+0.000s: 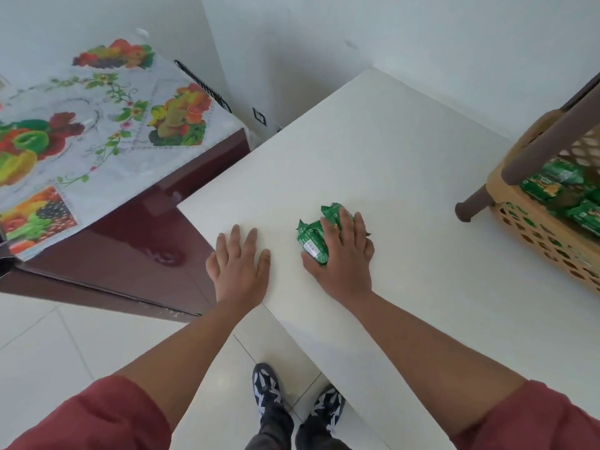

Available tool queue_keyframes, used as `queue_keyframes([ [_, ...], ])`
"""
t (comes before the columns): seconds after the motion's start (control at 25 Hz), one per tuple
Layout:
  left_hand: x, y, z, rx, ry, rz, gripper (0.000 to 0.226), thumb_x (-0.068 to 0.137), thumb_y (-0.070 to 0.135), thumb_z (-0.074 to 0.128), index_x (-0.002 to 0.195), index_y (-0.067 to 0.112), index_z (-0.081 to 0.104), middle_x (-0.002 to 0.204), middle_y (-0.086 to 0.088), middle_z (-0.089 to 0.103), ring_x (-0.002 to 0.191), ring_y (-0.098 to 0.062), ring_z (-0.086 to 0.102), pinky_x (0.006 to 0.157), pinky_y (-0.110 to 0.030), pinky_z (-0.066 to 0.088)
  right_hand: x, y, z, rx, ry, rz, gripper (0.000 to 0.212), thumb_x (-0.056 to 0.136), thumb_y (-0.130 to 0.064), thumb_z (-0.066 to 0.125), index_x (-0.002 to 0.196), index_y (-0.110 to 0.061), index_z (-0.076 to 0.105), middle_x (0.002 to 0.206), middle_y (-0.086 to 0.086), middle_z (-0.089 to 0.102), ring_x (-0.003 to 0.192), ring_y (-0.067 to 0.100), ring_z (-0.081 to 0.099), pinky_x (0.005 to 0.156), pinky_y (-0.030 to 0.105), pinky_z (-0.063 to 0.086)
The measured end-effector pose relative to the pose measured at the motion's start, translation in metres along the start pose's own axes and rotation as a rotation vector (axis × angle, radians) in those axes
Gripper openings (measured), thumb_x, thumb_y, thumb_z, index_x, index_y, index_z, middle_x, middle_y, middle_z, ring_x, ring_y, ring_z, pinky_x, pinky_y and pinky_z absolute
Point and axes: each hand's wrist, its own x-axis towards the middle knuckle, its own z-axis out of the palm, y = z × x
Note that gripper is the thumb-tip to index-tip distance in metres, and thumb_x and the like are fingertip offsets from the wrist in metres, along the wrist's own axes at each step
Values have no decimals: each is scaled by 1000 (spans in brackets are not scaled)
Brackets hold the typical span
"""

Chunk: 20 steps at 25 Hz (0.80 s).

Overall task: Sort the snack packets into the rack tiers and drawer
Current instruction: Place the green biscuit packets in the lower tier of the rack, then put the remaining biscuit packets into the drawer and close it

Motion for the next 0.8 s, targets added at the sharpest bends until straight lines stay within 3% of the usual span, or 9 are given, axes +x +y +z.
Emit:
queue_keyframes([
  [0.2, 10, -15, 0, -94, 47, -45, 59, 101, 61, 21, 157, 42, 18, 170, 7, 0, 154, -18, -11, 120, -53, 2, 6, -2, 8, -72, 5, -22, 85, 84, -78, 45, 154, -31, 33, 170, 7, 11, 156, 36, 6, 108, 62, 28],
  [0.6, 10, -17, 3, -130, 43, -25, 58, 101, 60, 21, 156, 42, 21, 169, 6, 0, 153, -22, -14, 119, -59, 8, 7, -3, 10, -124, 77, -39, 92, 76, -74, 58, 151, -25, 39, 170, 9, 8, 156, 38, 8, 109, 61, 24],
  [0.8, 10, -17, -3, -218, 4, 18, 59, 102, 57, 25, 158, 38, 21, 170, 4, -4, 153, -24, -17, 120, -58, 9, 6, -6, 10, -167, 66, -14, 92, 77, -77, 54, 152, -26, 37, 170, 7, 7, 156, 35, 5, 111, 60, 22],
])
